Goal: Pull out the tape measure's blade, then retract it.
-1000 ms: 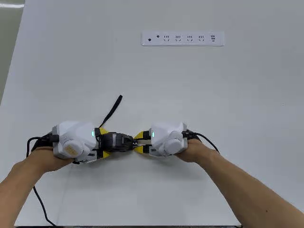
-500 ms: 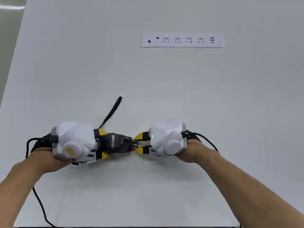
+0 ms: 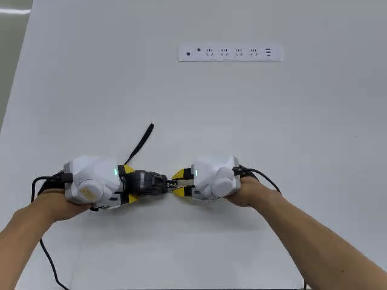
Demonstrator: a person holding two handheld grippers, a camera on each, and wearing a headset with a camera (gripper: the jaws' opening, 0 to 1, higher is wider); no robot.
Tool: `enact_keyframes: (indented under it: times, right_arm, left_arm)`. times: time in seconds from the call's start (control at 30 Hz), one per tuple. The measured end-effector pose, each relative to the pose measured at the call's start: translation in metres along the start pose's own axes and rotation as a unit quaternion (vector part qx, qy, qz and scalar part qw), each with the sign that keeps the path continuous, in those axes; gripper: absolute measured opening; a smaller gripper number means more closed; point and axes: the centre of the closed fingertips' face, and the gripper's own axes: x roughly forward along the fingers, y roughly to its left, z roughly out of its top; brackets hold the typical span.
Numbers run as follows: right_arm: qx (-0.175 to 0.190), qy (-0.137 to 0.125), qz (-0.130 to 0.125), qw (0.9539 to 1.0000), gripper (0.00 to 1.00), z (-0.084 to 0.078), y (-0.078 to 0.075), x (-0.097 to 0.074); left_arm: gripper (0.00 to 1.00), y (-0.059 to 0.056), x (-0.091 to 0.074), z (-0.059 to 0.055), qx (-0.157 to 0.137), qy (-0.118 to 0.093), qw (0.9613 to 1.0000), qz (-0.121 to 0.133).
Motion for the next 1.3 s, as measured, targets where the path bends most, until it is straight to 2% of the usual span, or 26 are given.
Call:
enact_keyframes:
  times: [1.3]
  right_arm:
    - [-0.010, 0.008, 0.006, 0.9999, 0.11, -0.014, 0.003, -0.028]
  left_arm:
    - [0.30, 0.001, -0.001, -0.001, -0.002, 0.004, 1.0000, 0.002]
